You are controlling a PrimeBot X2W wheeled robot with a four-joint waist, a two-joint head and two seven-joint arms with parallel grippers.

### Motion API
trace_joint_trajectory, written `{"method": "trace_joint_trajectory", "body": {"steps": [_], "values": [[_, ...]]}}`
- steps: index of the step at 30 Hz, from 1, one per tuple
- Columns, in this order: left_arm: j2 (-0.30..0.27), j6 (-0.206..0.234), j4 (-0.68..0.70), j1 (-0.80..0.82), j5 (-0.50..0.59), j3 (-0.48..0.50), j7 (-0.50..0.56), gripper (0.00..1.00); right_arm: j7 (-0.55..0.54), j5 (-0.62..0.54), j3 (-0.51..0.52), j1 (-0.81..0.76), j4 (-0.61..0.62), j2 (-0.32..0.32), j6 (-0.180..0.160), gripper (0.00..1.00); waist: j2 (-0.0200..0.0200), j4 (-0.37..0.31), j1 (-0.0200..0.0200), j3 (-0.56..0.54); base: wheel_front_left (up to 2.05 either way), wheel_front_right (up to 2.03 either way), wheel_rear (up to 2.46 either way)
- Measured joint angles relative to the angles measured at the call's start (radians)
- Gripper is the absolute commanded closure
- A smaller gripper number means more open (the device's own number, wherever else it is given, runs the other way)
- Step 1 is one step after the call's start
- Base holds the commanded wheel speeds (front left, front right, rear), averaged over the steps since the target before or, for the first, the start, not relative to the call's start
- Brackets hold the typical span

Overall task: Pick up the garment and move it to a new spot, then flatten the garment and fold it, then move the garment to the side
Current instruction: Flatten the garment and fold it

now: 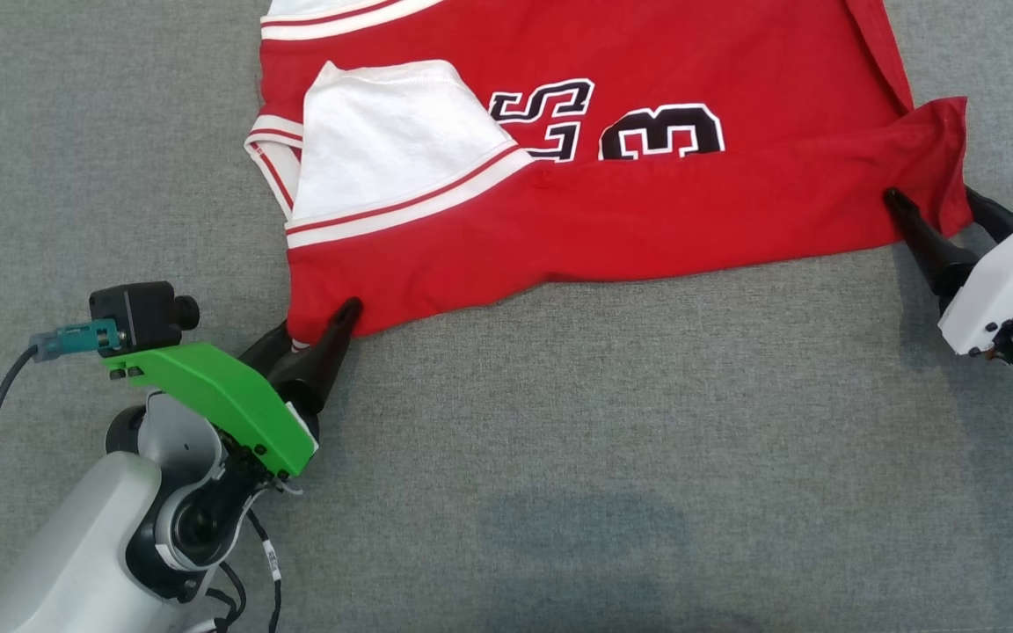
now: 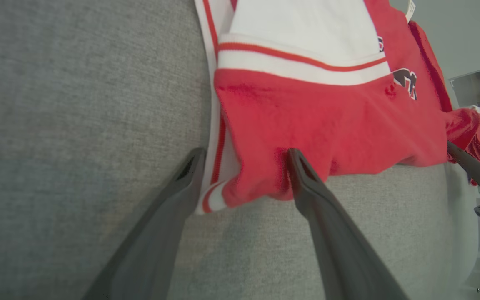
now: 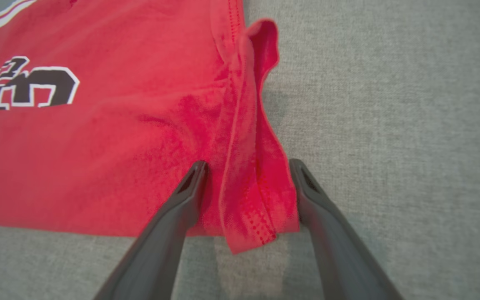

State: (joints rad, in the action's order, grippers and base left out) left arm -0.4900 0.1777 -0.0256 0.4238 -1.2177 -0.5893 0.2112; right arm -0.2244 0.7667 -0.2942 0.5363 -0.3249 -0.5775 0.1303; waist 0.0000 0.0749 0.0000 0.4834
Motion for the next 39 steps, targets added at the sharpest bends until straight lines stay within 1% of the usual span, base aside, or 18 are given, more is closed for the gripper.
{"method": "trace_joint_trajectory", "body": {"steps": [1, 2, 6, 8, 11, 15, 19, 20, 24, 27, 28, 29, 30, 31, 32, 34, 36, 39], "values": [[0.004, -0.008, -0.005, 0.0, -0.009, 0.0, 0.0, 0.55, -0.011, 0.015, -0.003, 0.002, -0.002, 0.001, 0.0, 0.77, 0.0, 0.0, 0.0, -0.001, 0.0, 0.0, 0.0], [0.005, -0.019, -0.011, 0.0, -0.02, 0.0, 0.0, 1.0, -0.022, 0.034, -0.007, 0.002, 0.0, 0.001, 0.0, 1.0, 0.0, 0.0, 0.0, -0.003, 0.0, 0.0, 0.0], [-0.007, -0.069, -0.008, -0.011, -0.038, -0.009, 0.025, 1.0, -0.063, 0.106, -0.017, -0.011, 0.024, -0.011, 0.0, 1.0, 0.0, 0.002, 0.0, -0.017, 0.0, 0.0, 0.0], [-0.036, -0.088, 0.018, -0.031, -0.053, -0.007, 0.043, 1.0, -0.094, 0.156, -0.008, -0.034, 0.045, -0.039, 0.001, 1.0, 0.0, 0.003, 0.0, -0.029, 0.0, 0.0, 0.0], [-0.083, -0.107, 0.071, -0.067, -0.061, -0.004, 0.062, 1.0, -0.137, 0.236, 0.033, -0.098, 0.095, -0.084, 0.001, 1.0, 0.0, 0.006, 0.0, -0.048, 0.0, 0.0, 0.0], [-0.145, -0.109, 0.184, -0.15, -0.1, 0.01, 0.074, 1.0, -0.193, 0.308, 0.103, -0.214, 0.184, -0.156, 0.002, 1.0, 0.0, 0.009, 0.0, -0.077, 0.0, 0.0, 0.0], [-0.207, -0.095, 0.295, -0.247, -0.106, 0.018, 0.067, 1.0, -0.256, 0.35, 0.178, -0.379, 0.271, -0.193, 0.002, 1.0, 0.0, 0.006, 0.0, -0.1, 0.0, 0.0, 0.0], [-0.207, -0.095, 0.295, -0.247, -0.106, 0.018, 0.067, 1.0, -0.256, 0.35, 0.178, -0.379, 0.271, -0.193, 0.002, 1.0, 0.0, 0.006, 0.0, -0.1, 0.0, 0.0, 0.0], [-0.226, -0.066, 0.369, -0.337, -0.09, -0.007, 0.048, 1.0, -0.295, 0.358, 0.257, -0.545, 0.352, -0.195, 0.002, 1.0, 0.0, 0.0, 0.0, -0.096, 0.0, 0.0, 0.0], [-0.215, -0.051, 0.376, -0.37, -0.087, -0.019, 0.025, 1.0, -0.302, 0.333, 0.297, -0.6, 0.394, -0.161, 0.002, 1.0, 0.0, -0.004, 0.0, -0.079, 0.0, 0.0, 0.0], [-0.209, -0.041, 0.371, -0.371, -0.081, -0.023, 0.022, 0.99, -0.302, 0.311, 0.309, -0.603, 0.397, -0.149, 0.002, 0.9, 0.0, -0.005, 0.0, -0.074, 0.0, 0.0, 0.0], [-0.203, -0.03, 0.362, -0.371, -0.074, -0.024, 0.014, 0.62, -0.297, 0.282, 0.318, -0.602, 0.401, -0.137, 0.001, 0.55, 0.0, -0.007, 0.0, -0.069, 0.0, 0.0, 0.0], [-0.198, -0.026, 0.354, -0.369, -0.066, -0.028, 0.013, 0.1, -0.293, 0.255, 0.322, -0.597, 0.41, -0.126, 0.001, 0.0, 0.0, -0.009, 0.0, -0.065, 0.0, 0.0, 0.0], [-0.195, -0.021, 0.347, -0.368, -0.055, -0.032, 0.013, 0.0, -0.293, 0.239, 0.324, -0.59, 0.42, -0.115, 0.001, 0.0, 0.0, -0.011, 0.0, -0.061, 0.0, 0.0, 0.0], [-0.195, -0.015, 0.341, -0.367, -0.052, -0.032, 0.014, 0.0, -0.3, 0.23, 0.334, -0.583, 0.425, -0.102, 0.001, 0.0, 0.0, -0.012, 0.0, -0.058, 0.0, 0.0, 0.0], [-0.212, -0.003, 0.34, -0.365, -0.031, -0.03, 0.017, 0.0, -0.32, 0.216, 0.363, -0.566, 0.443, -0.087, 0.001, 0.0, 0.0, -0.015, 0.0, -0.051, 0.0, 0.0, 0.0], [-0.244, 0.019, 0.35, -0.36, -0.016, -0.009, 0.015, 0.0, -0.333, 0.192, 0.399, -0.536, 0.474, -0.086, 0.0, 0.0, 0.0, -0.017, 0.0, -0.043, 0.0, 0.0, 0.0], [-0.298, 0.044, 0.387, -0.321, 0.005, 0.046, 0.014, 0.0, -0.334, 0.15, 0.446, -0.441, 0.516, -0.079, 0.0, 0.0, 0.0, -0.021, 0.0, -0.025, 0.0, 0.0, 0.0]]}}
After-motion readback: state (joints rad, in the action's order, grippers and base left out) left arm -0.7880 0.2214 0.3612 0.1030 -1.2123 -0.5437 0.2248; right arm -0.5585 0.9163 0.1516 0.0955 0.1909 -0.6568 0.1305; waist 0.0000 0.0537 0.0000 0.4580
